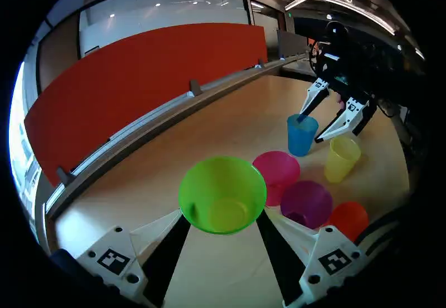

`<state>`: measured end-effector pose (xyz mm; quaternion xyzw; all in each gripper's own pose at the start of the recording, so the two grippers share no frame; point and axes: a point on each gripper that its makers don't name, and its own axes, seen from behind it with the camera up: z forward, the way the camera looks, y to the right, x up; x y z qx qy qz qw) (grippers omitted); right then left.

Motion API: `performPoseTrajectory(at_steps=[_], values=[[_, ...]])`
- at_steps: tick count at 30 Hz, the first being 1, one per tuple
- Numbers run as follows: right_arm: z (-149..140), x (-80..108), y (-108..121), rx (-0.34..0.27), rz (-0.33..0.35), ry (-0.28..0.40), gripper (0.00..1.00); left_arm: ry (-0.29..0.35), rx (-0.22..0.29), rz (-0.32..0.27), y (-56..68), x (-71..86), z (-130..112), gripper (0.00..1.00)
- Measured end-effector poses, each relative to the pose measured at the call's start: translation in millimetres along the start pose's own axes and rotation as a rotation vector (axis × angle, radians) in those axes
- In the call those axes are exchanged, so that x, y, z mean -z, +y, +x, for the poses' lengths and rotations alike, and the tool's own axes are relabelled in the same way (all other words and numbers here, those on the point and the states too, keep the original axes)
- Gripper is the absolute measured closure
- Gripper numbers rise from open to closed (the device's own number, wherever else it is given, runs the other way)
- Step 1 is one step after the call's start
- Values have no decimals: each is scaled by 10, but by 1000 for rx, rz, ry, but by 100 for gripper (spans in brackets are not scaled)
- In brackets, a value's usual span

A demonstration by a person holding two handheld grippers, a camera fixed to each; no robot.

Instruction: Pour water

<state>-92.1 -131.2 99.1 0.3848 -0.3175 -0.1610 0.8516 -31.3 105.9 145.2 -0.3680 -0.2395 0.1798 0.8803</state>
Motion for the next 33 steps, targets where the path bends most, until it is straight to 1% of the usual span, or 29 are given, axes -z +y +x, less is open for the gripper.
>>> performPoseTrajectory(at_steps=[5,11,17,20,22,33], values=[[36,-75,3,3,-4,5,1,10,10,9,-27,48,21,20],[57,-111,6,-4,-2,9,1,19,15,15,-49,89,40,20],[63,-148,10,-5,-6,11,3,21,17,16,-39,102,36,20],[69,-169,15,-6,-10,11,6,21,16,16,-35,111,26,20],[70,-178,18,-11,-14,14,9,21,17,18,-36,116,24,20],[85,-182,16,-44,-18,38,11,25,26,20,-33,118,18,20]])
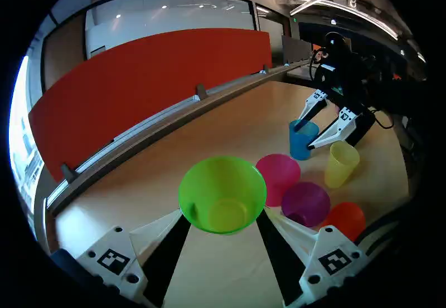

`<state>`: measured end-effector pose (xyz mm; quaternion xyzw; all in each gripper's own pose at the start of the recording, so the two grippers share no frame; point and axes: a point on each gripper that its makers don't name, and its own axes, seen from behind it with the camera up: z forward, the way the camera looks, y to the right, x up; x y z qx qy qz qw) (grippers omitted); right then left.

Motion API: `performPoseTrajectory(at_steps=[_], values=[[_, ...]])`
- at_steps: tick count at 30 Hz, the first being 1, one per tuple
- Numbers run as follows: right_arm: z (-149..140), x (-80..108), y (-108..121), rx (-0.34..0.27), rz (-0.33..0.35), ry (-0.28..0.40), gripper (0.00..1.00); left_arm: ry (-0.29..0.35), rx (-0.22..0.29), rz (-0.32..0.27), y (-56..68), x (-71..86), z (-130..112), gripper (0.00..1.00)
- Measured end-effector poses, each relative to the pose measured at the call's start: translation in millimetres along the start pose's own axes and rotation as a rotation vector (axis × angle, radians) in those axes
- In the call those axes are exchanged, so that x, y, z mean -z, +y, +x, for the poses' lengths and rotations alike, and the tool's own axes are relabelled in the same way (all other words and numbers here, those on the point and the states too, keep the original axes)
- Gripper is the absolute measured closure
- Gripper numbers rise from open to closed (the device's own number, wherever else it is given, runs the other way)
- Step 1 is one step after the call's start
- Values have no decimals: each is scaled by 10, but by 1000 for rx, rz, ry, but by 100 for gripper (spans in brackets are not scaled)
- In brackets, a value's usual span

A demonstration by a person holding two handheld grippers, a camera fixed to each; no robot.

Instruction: Pour water

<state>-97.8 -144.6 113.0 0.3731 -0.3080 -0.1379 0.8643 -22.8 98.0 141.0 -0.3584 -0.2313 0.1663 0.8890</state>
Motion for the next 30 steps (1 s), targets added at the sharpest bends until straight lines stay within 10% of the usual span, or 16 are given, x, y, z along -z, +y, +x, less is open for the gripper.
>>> performPoseTrajectory(at_steps=[30], values=[[643,499,-177,10,-17,207,11,91,18,16,136,288,400,21]])
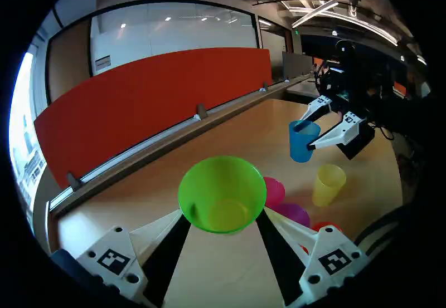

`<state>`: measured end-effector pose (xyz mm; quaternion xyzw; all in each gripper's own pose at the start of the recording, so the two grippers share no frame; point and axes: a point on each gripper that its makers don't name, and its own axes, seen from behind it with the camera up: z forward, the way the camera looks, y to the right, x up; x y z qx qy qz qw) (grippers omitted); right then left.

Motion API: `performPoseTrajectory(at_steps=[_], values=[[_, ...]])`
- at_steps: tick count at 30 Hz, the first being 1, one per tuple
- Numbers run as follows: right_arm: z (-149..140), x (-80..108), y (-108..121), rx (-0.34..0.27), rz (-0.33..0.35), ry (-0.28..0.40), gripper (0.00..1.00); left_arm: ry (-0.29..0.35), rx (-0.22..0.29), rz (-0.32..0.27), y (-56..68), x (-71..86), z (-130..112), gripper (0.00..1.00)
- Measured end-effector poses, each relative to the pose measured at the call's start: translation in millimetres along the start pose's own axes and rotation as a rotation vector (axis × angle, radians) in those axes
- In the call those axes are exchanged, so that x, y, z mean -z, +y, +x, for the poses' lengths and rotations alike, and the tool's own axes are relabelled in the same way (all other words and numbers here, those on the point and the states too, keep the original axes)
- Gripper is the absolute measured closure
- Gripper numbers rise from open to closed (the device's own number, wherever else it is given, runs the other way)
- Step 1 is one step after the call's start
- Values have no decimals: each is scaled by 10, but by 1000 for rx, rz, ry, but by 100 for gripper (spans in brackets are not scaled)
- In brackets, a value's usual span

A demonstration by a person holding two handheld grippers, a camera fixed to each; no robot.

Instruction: Pour water

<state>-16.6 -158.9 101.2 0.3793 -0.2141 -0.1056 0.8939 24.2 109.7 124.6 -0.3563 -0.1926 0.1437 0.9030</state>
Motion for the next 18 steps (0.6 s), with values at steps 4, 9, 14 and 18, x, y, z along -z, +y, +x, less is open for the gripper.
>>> performPoseTrajectory(at_steps=[4,9,14,18], values=[[132,85,-34,-1,-3,30,11,20,2,8,29,59,72,20],[246,166,-69,6,-9,52,11,59,14,19,42,136,157,20],[336,234,-117,14,-11,67,11,100,27,20,73,230,240,20],[388,278,-161,18,-11,75,11,130,34,24,95,307,307,20]])
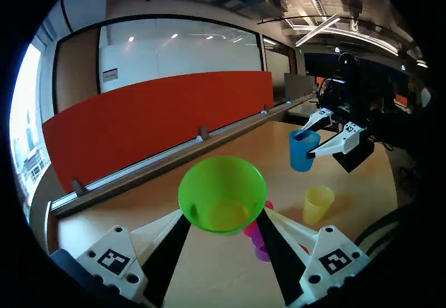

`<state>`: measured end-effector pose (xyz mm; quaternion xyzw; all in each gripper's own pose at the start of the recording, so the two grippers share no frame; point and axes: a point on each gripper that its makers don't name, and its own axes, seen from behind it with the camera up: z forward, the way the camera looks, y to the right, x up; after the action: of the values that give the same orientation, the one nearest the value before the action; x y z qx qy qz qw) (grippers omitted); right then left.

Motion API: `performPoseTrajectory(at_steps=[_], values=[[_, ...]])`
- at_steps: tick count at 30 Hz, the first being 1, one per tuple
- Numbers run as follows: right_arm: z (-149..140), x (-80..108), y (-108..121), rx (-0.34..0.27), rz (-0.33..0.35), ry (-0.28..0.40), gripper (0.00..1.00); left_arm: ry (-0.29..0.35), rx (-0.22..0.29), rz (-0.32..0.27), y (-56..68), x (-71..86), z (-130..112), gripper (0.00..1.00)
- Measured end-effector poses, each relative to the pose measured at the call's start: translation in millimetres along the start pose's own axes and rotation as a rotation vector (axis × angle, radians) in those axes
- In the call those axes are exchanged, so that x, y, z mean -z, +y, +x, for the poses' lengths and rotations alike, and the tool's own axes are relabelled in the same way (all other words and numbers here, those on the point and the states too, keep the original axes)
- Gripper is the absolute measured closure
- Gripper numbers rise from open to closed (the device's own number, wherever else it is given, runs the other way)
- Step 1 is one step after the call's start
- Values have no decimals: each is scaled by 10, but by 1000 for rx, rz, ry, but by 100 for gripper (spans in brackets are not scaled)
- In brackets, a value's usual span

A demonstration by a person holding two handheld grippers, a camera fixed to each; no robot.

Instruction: Pour water

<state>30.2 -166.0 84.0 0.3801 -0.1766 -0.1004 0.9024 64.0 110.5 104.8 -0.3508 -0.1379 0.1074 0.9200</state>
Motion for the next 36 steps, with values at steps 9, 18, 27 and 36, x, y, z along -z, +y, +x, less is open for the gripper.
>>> performPoseTrajectory(at_steps=[9,18,27,36], values=[[82,98,-64,-3,-7,15,11,45,17,-2,73,127,127,20],[159,214,-121,-3,-9,32,11,69,37,-10,162,182,178,19],[238,315,-167,10,-14,46,11,94,36,-17,251,251,215,19],[270,369,-223,17,-12,58,11,116,41,-7,277,302,259,19]])
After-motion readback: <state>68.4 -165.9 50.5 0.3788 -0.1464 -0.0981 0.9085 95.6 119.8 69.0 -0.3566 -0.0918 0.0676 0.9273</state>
